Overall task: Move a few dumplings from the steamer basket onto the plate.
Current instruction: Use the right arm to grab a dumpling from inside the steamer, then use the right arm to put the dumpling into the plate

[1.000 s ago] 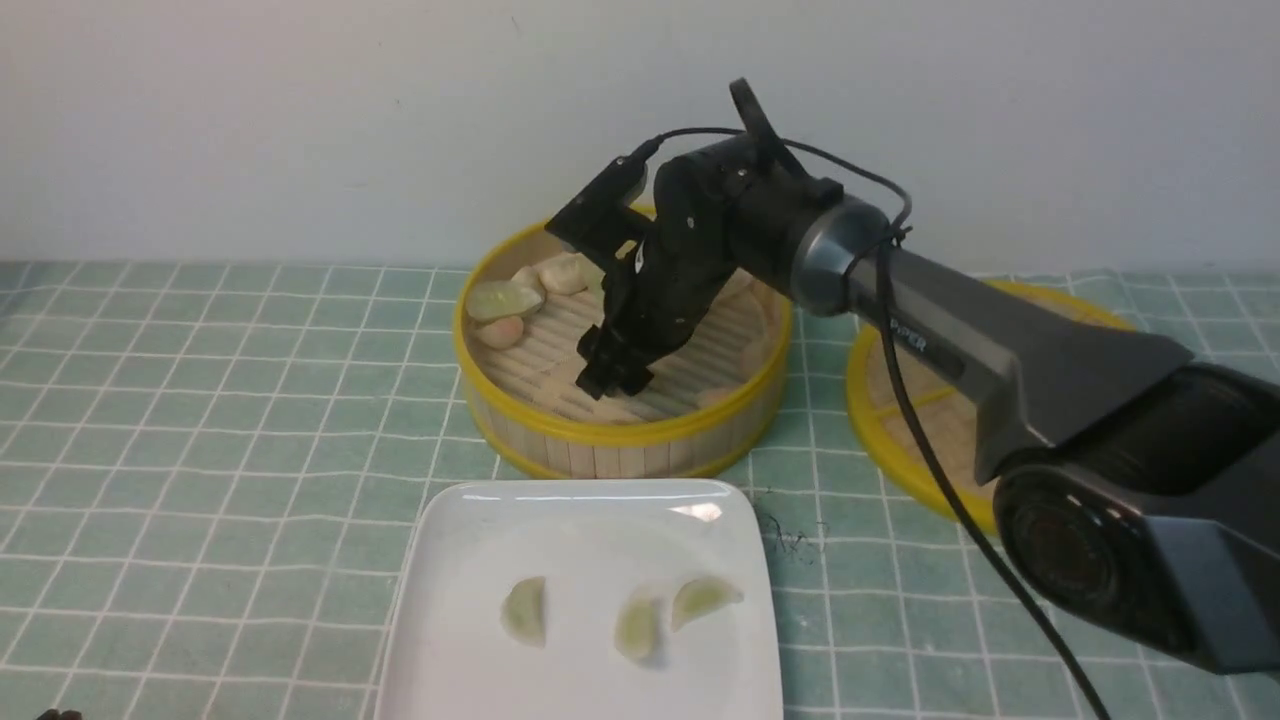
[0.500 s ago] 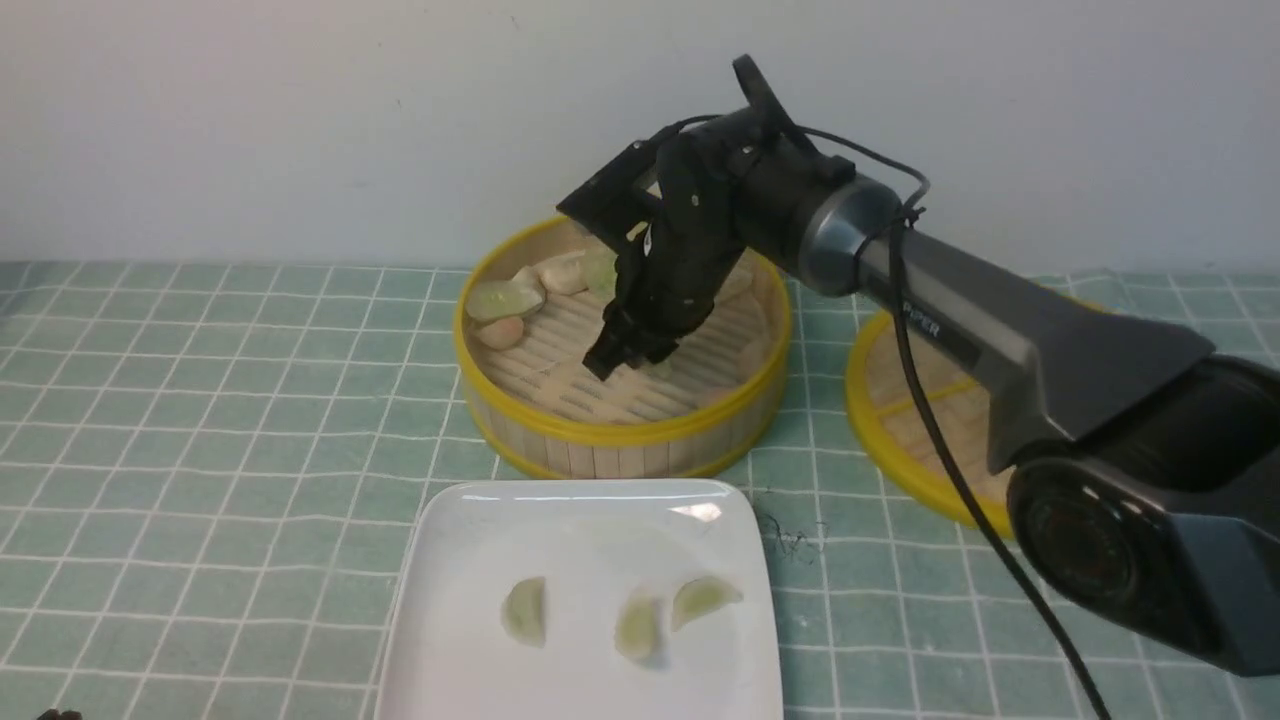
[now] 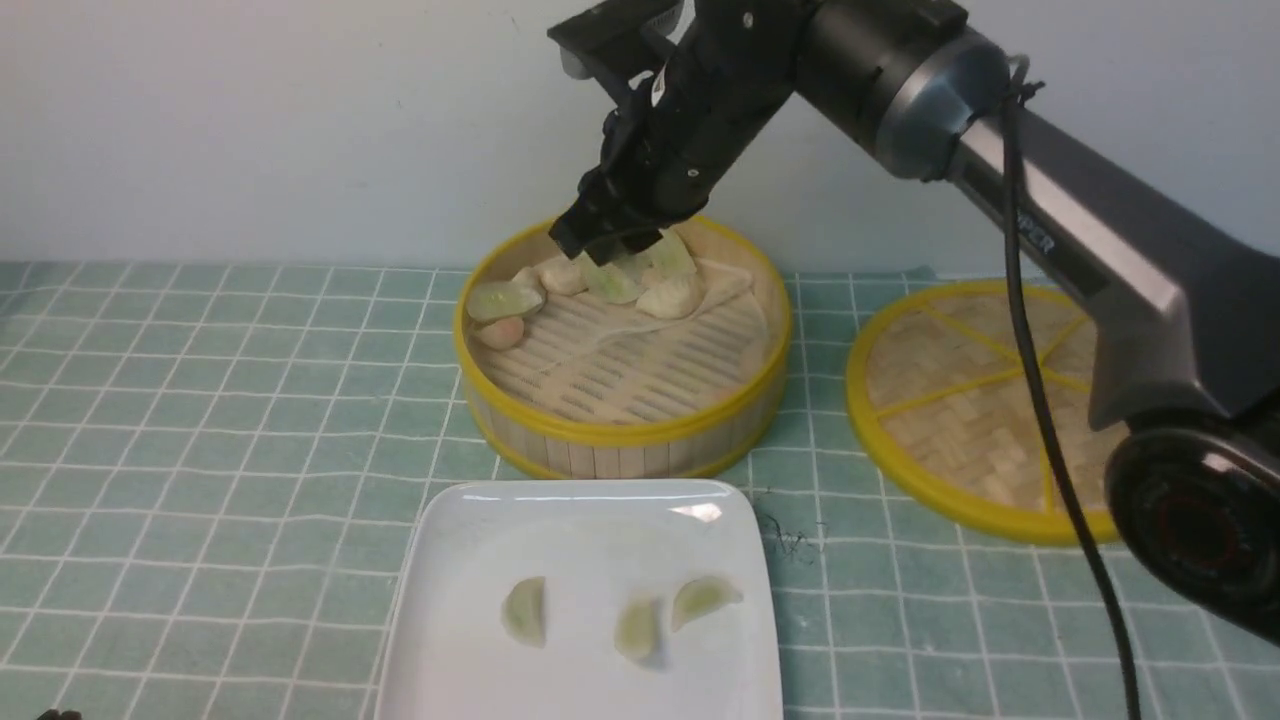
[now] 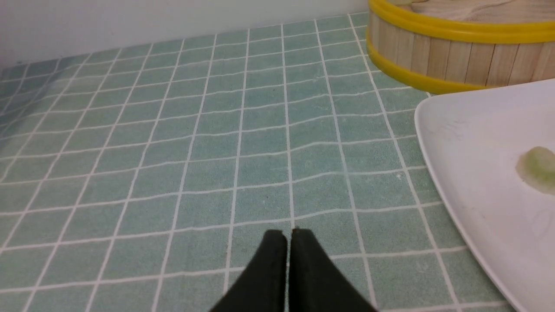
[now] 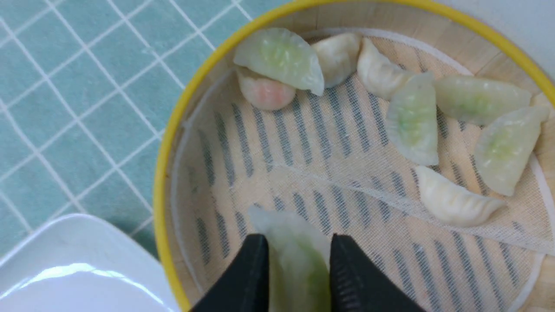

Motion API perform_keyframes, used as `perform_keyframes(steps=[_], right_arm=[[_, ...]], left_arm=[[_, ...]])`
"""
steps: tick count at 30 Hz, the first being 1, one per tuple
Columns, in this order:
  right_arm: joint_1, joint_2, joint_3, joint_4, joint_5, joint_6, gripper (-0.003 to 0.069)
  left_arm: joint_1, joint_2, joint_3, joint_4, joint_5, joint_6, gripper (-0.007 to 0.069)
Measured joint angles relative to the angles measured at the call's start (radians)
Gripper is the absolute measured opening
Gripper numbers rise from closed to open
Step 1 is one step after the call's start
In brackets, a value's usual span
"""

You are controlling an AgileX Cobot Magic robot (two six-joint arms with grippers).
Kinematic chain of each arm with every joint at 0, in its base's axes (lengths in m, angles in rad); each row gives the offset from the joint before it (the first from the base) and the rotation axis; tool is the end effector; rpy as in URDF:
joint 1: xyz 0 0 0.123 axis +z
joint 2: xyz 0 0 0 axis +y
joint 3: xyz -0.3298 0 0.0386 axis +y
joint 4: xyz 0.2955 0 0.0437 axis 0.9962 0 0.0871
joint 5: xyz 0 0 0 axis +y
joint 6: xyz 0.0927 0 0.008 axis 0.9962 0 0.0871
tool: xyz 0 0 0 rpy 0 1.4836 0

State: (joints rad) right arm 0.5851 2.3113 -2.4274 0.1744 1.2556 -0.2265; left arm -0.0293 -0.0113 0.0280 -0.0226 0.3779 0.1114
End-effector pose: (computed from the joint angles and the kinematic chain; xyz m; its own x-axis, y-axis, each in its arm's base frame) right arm 0.4794 0.3360 0.3385 -0.6066 -0.6043 -0.5166 -0.7279 0.6834 0.0553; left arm 0.0546 -0.0024 0.1684 -0.2978 0.0990 -0.9495 0.0644 0.9944 0.0835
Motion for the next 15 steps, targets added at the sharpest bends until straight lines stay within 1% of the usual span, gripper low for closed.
perform_keyframes(steps=[5, 7, 8, 10, 11, 13, 15], right_arm=[[0.006, -0.12, 0.187, 0.041, -0.001, 0.006, 0.0159], [0.038, -0.2, 0.331, 0.045, -0.001, 0.006, 0.0159], [0.042, -0.204, 0.341, 0.045, -0.001, 0.006, 0.0159], [0.098, -0.237, 0.455, 0.053, -0.001, 0.006, 0.0159], [0.103, -0.238, 0.455, 0.053, -0.001, 0.006, 0.0159], [0.157, -0.227, 0.534, 0.063, -0.002, 0.006, 0.0159], [0.186, -0.209, 0.569, 0.064, -0.003, 0.007, 0.0159]], left_arm=[[0.0, 0.0, 0.0, 0.0, 0.0, 0.0, -0.0006], [0.0, 0.0, 0.0, 0.0, 0.0, 0.0, -0.0006], [0.0, 0.0, 0.0, 0.0, 0.0, 0.0, -0.0006], [0.0, 0.0, 0.0, 0.0, 0.0, 0.0, -0.0006], [0.0, 0.0, 0.0, 0.0, 0.0, 0.0, -0.0006], [0.0, 0.0, 0.0, 0.0, 0.0, 0.0, -0.0006], [0.0, 0.0, 0.0, 0.0, 0.0, 0.0, -0.0006]])
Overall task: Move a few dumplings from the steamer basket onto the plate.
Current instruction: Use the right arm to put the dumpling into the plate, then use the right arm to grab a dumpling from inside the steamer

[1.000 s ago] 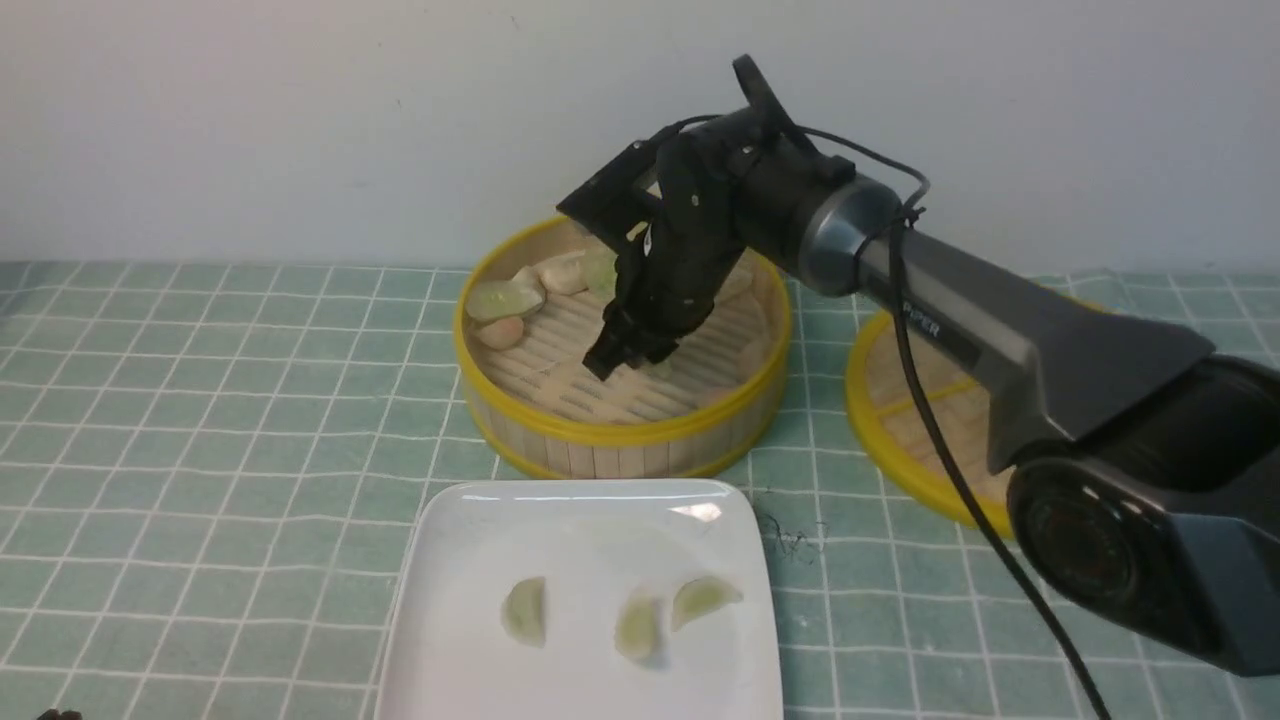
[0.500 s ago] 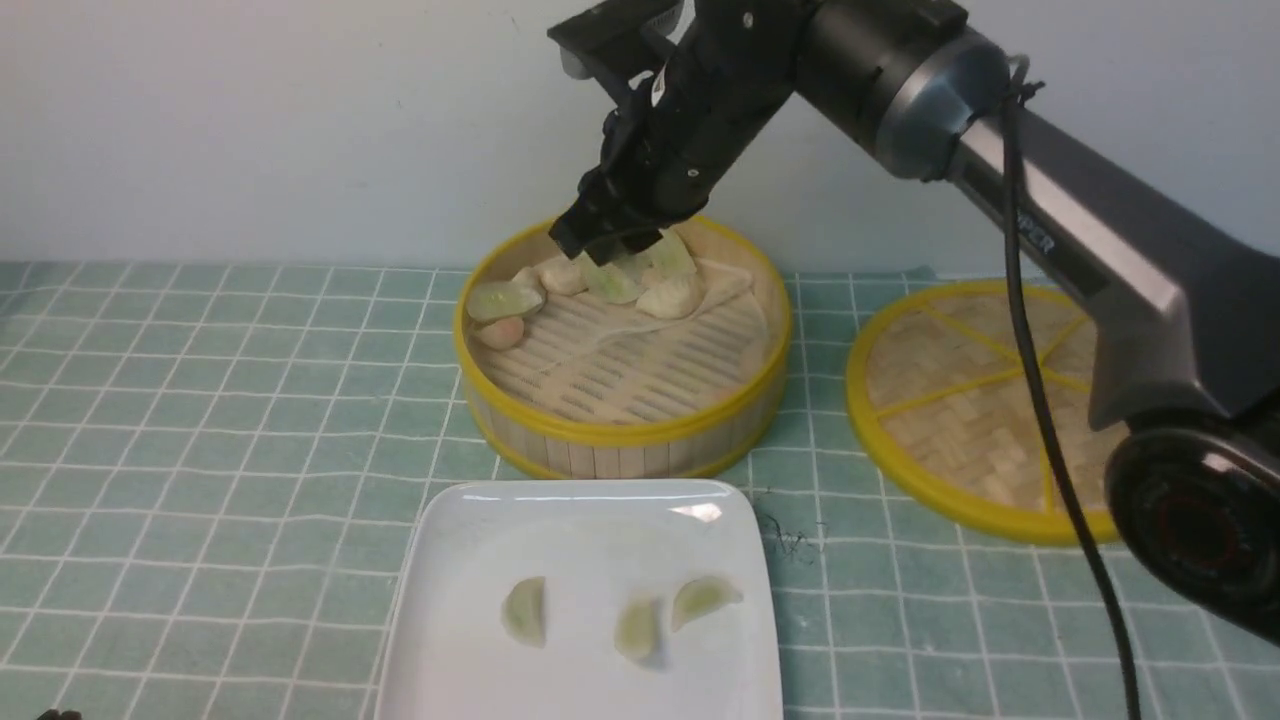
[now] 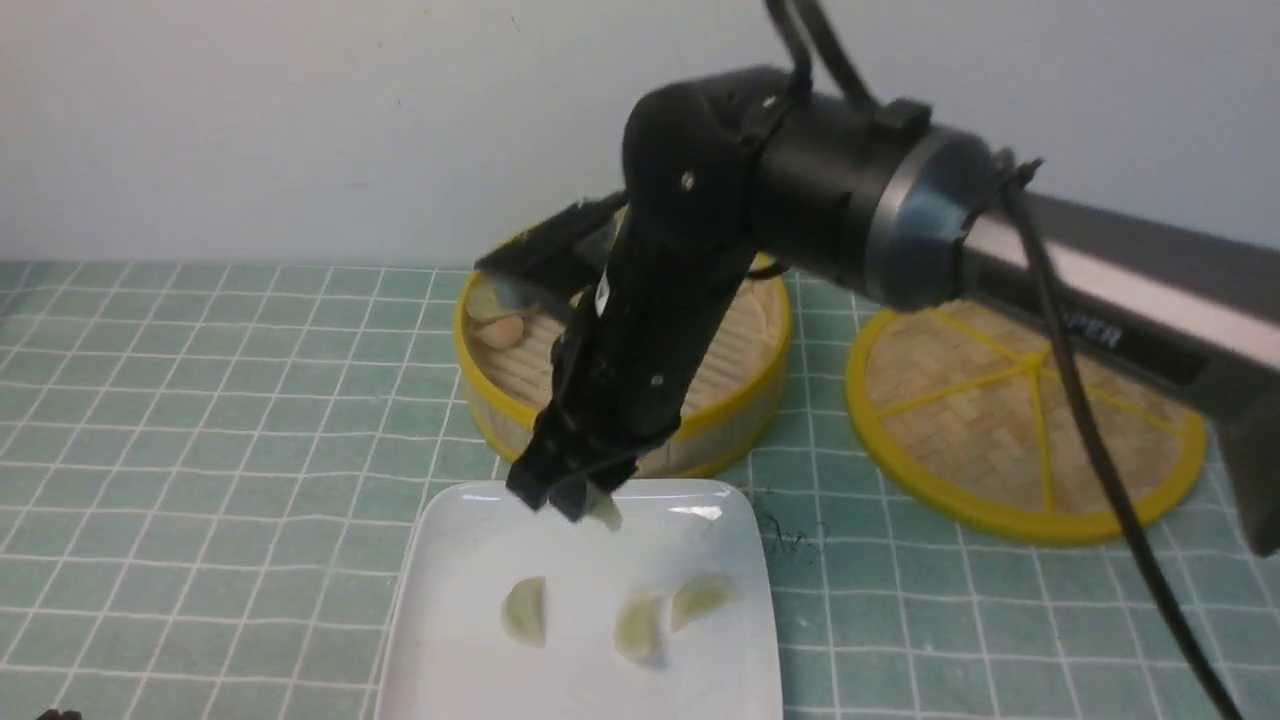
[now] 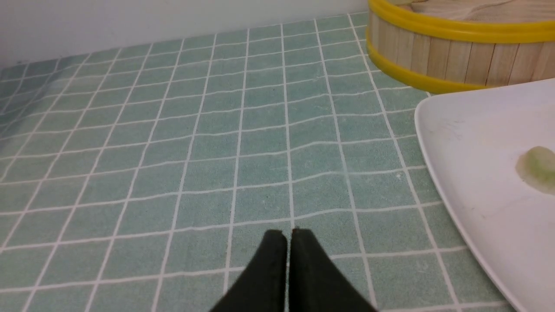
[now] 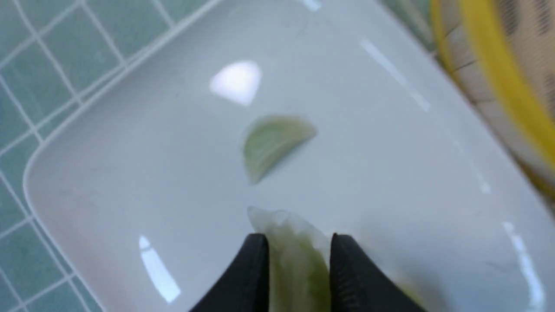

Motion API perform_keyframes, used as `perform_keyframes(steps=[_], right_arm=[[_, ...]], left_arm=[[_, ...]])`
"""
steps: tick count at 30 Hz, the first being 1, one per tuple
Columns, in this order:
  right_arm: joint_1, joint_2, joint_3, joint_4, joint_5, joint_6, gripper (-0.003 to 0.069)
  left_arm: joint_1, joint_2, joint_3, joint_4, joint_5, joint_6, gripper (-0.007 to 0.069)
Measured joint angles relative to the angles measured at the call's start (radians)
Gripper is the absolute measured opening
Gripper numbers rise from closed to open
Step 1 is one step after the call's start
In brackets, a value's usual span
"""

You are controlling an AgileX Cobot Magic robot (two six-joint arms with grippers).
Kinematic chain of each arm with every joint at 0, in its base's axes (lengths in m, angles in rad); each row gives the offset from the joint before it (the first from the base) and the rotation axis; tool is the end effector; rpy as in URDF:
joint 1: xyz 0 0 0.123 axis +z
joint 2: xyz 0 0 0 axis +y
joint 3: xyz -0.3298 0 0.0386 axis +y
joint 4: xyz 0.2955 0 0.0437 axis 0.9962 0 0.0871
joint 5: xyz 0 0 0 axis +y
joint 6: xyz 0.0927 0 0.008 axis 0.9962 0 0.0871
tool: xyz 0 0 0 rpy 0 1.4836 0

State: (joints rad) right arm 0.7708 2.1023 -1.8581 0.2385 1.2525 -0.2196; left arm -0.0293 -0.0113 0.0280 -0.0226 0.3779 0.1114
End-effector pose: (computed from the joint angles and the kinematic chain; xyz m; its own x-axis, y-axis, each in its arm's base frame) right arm 0.3534 0.3724 0.2693 -0.5986 -0.7759 -0.1990 -0.8001 0.5674 0.1947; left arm 0.0546 -0.0024 0.1684 -0.2978 0.0990 -0.9495 0.0644 0.9944 0.0835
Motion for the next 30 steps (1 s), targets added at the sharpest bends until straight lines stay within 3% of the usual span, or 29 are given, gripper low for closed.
perform_keyframes(steps=[6, 10, 15, 19, 25, 30], right_arm=[[0.019, 0.078, 0.019, -0.021, -0.013, 0.041, 0.0159], [0.019, 0.101, 0.02, -0.06, -0.017, 0.072, 0.0199], [0.019, 0.102, -0.03, -0.077, -0.017, 0.084, 0.0437], [0.019, 0.102, -0.13, -0.15, -0.017, 0.086, 0.0545], [-0.031, 0.102, -0.264, -0.378, -0.017, 0.183, 0.0533], [-0.167, 0.11, -0.283, -0.368, -0.051, 0.206, 0.0484]], left_arm=[[0.0, 0.0, 0.0, 0.0, 0.0, 0.0, -0.0006], [0.0, 0.0, 0.0, 0.0, 0.0, 0.0, -0.0006], [0.0, 0.0, 0.0, 0.0, 0.0, 0.0, -0.0006], [0.0, 0.0, 0.0, 0.0, 0.0, 0.0, -0.0006], [0.0, 0.0, 0.0, 0.0, 0.0, 0.0, -0.0006], [0.0, 0.0, 0.0, 0.0, 0.0, 0.0, -0.0006]])
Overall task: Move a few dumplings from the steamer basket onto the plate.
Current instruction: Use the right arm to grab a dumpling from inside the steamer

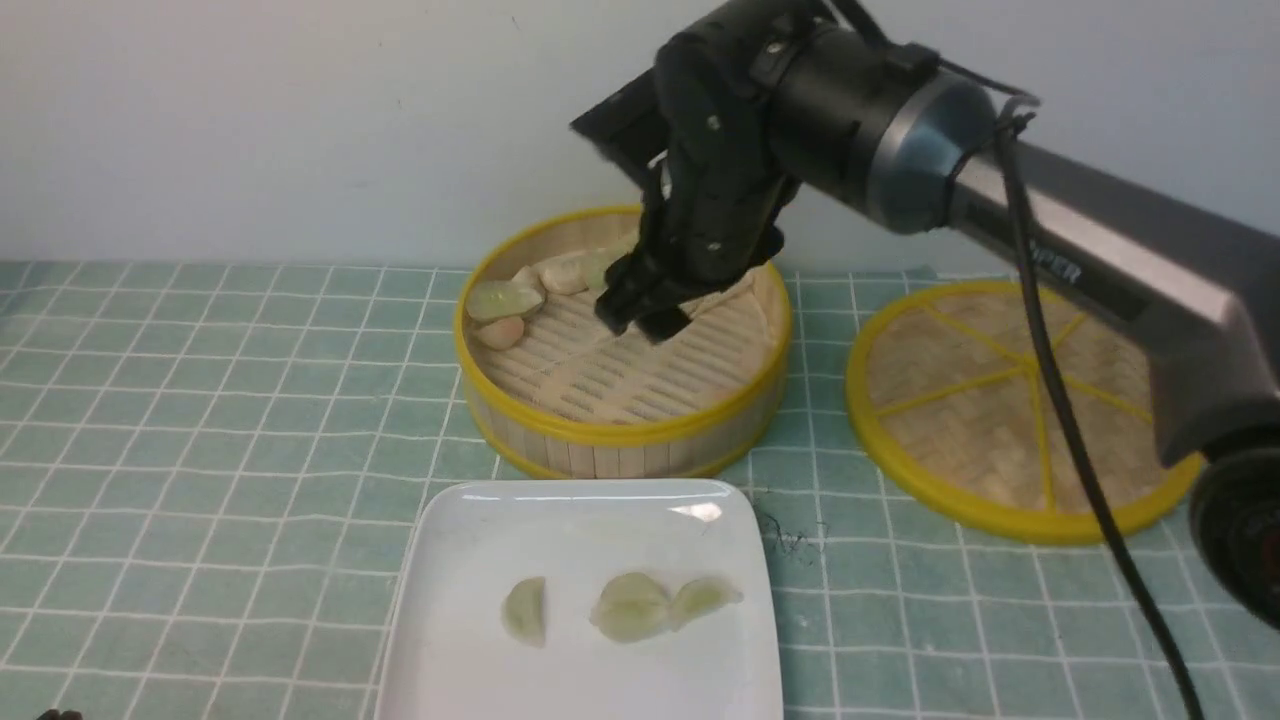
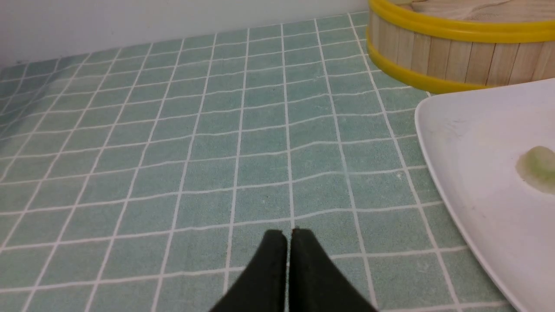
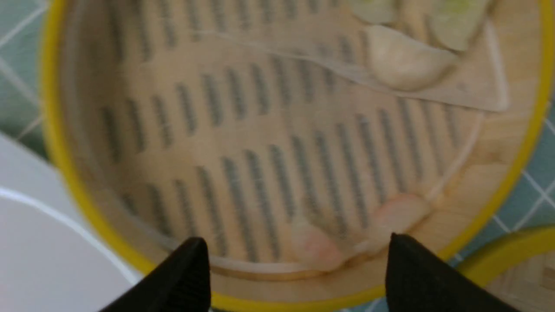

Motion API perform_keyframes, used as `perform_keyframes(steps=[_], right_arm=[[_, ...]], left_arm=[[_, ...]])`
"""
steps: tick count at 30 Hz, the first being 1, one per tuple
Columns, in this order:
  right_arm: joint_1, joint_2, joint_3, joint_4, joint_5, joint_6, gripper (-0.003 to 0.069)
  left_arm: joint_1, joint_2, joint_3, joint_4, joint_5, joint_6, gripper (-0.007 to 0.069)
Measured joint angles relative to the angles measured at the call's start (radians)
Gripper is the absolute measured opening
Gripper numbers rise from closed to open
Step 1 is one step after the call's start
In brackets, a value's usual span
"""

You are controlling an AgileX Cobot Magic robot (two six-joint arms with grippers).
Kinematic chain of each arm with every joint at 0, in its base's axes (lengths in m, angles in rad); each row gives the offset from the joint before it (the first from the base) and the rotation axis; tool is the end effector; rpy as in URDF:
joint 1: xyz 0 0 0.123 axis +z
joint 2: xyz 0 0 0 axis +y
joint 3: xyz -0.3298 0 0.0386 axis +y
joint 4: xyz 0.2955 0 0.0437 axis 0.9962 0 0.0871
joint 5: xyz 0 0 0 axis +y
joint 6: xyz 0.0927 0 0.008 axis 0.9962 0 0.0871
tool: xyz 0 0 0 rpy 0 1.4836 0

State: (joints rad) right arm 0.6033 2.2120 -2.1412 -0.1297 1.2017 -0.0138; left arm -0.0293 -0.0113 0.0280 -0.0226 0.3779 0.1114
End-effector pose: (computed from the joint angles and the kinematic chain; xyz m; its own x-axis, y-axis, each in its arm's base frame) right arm 0.4683 0.3090 0.3014 -0.7288 -0.5754 -0.3712 -0.5710 0.8099 -0.1345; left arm 0.0546 -0.0024 0.1684 -0.2978 0.0990 -0.9495 0.0644 0.9944 0.0835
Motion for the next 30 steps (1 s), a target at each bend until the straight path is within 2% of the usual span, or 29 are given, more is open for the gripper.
perform_keyframes(steps=[3, 7, 30], right_arm=[[-0.067, 0.023, 0.0, 0.064, -0.039, 0.001, 0.0477], [-0.107, 0.062, 0.0, 0.121, -0.086, -0.014, 0.0475], [-0.102, 0.179, -0.007, 0.114, -0.112, -0.058, 0.0475]], left_arm=[[0.0, 0.0, 0.0, 0.0, 0.0, 0.0, -0.0006], [0.0, 0.0, 0.0, 0.0, 0.0, 0.0, -0.0006], [0.0, 0.0, 0.0, 0.0, 0.0, 0.0, -0.0006]])
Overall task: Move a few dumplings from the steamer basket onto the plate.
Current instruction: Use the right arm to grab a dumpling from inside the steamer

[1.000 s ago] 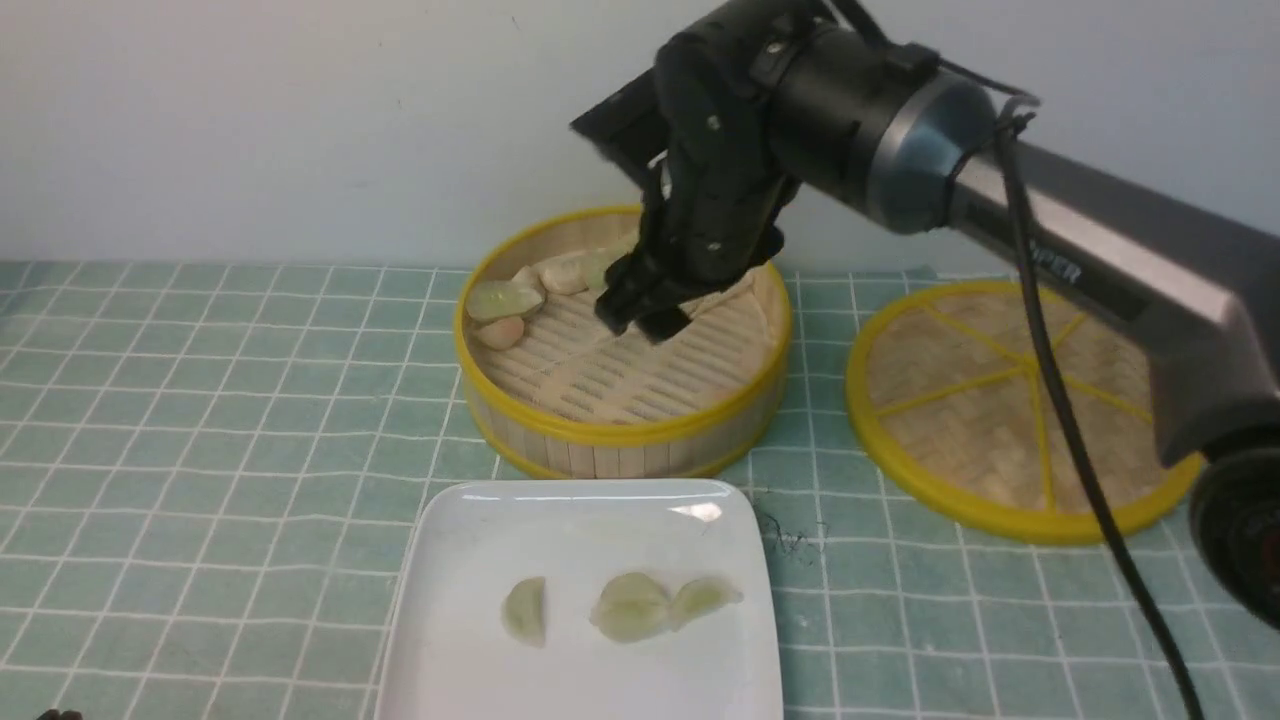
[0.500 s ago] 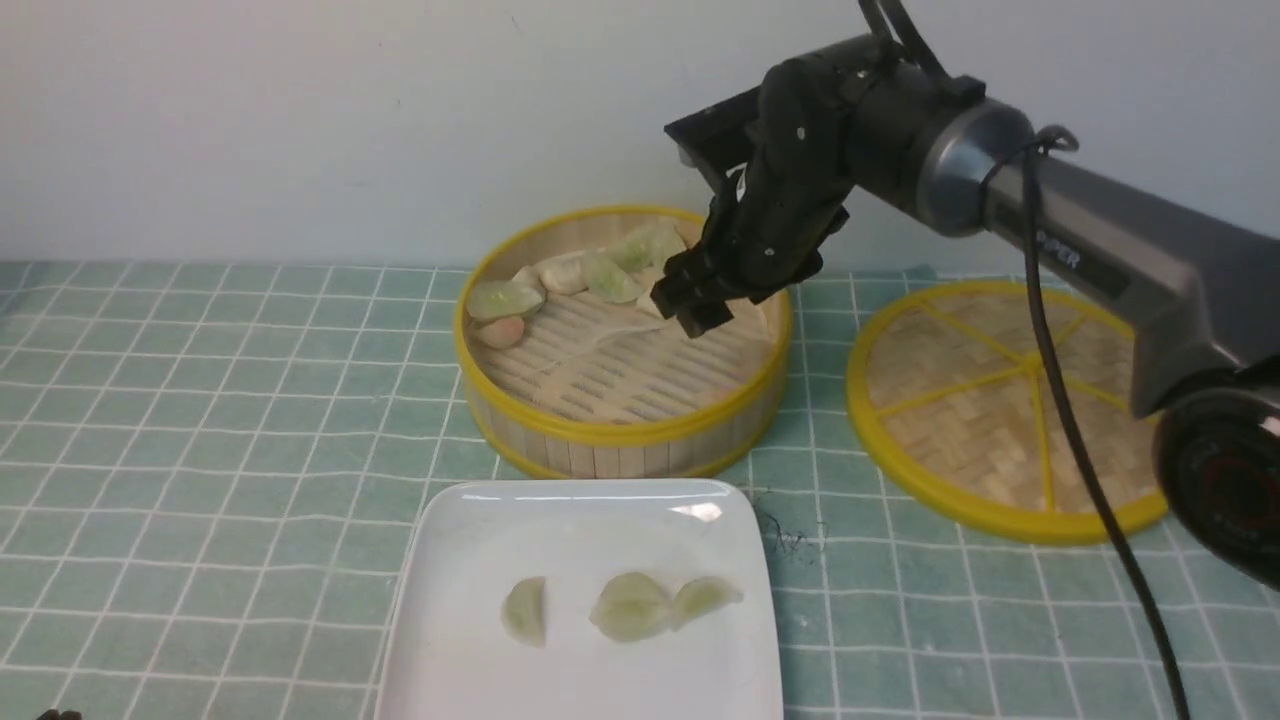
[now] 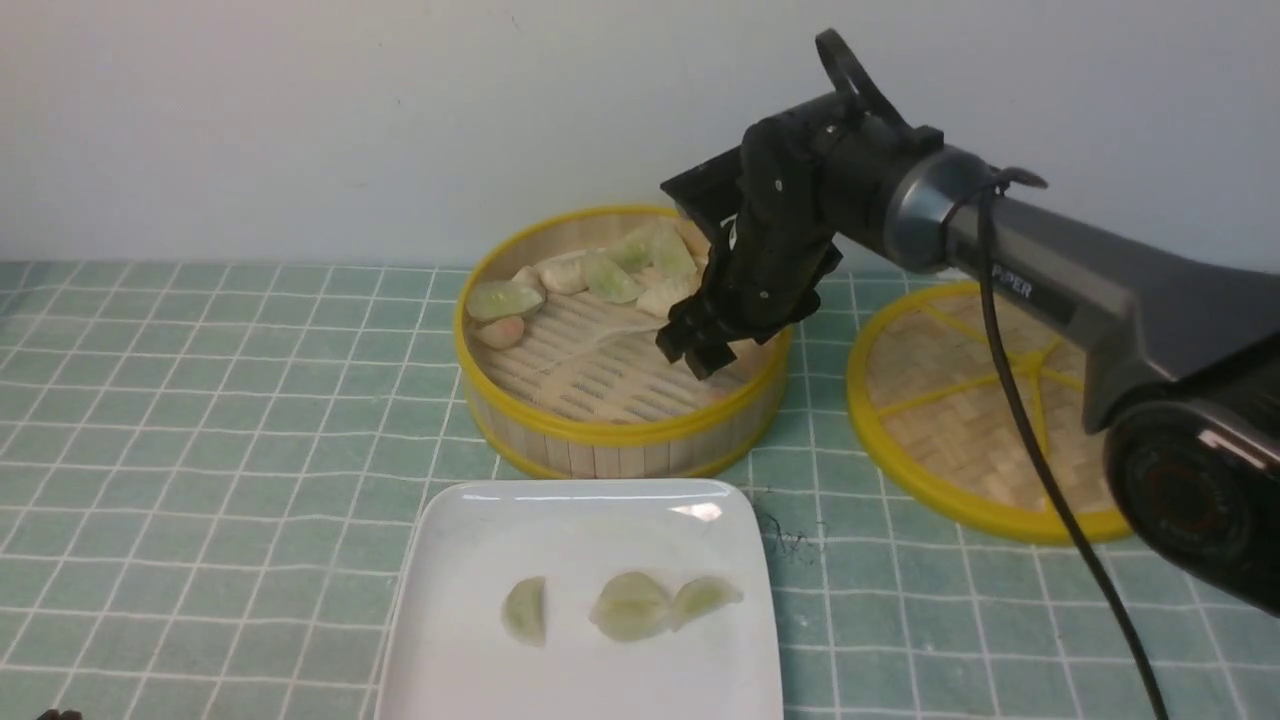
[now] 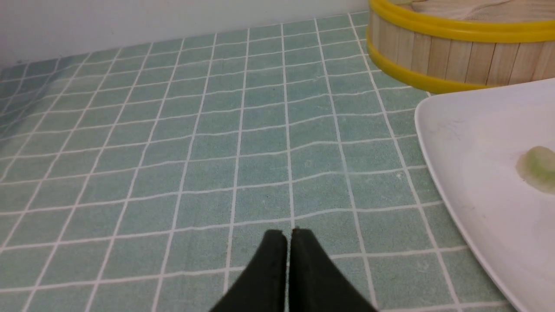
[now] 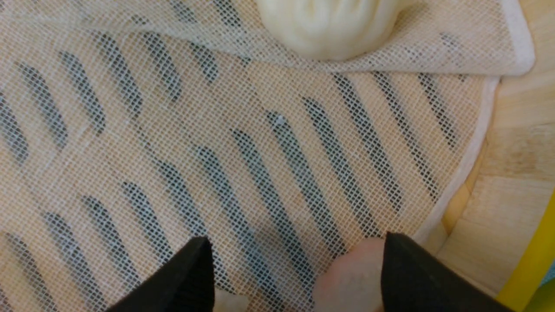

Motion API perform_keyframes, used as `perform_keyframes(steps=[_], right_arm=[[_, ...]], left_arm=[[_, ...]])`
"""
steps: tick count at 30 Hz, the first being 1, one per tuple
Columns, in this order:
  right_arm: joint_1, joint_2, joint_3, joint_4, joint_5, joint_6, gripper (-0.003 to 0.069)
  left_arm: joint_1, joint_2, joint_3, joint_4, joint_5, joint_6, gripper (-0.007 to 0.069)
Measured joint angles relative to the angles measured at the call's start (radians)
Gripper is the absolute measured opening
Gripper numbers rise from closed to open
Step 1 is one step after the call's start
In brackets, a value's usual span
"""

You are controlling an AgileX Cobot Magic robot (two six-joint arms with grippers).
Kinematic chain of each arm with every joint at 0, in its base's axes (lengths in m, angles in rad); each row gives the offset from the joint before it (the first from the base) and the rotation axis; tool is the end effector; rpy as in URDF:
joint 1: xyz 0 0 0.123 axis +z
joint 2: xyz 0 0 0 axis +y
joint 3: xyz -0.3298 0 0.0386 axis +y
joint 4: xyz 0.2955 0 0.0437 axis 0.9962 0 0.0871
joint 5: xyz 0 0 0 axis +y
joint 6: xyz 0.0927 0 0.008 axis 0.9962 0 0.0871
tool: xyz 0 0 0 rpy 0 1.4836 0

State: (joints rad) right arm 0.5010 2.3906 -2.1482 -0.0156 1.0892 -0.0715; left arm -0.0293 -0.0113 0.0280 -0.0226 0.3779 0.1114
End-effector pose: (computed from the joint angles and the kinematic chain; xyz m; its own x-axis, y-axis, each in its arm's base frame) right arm 0.5221 0.2844 0.2032 -0.7907 -0.5227 -0.3187 -0.5402 0.8406 -0.0383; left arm 0.0546 -0.0024 0.1684 -0.2978 0.0990 -0.9495 0.0644 0.9944 0.0835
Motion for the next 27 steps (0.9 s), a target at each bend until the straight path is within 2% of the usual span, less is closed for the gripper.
perform_keyframes(steps=[5, 7, 11, 17, 19, 27], right_arm=[[-0.003, 0.0, -0.002, 0.085, -0.009, -0.073, 0.0475], [-0.003, 0.003, -0.003, 0.222, -0.01, -0.133, 0.0475], [0.004, 0.017, -0.026, 0.316, 0.003, -0.187, 0.0475], [0.005, 0.019, -0.147, 0.255, 0.024, -0.167, 0.0475], [0.005, 0.019, -0.194, 0.189, 0.048, -0.156, 0.0475], [0.005, 0.034, -0.21, 0.1, 0.141, -0.196, 0.0475]], left_arm=[[0.0, 0.0, 0.0, 0.0, 0.0, 0.0, -0.0006], [0.0, 0.0, 0.0, 0.0, 0.0, 0.0, -0.0006], [0.0, 0.0, 0.0, 0.0, 0.0, 0.0, -0.0006], [0.0, 0.0, 0.0, 0.0, 0.0, 0.0, -0.0006], [0.0, 0.0, 0.0, 0.0, 0.0, 0.0, -0.0006], [0.0, 0.0, 0.0, 0.0, 0.0, 0.0, -0.0006]])
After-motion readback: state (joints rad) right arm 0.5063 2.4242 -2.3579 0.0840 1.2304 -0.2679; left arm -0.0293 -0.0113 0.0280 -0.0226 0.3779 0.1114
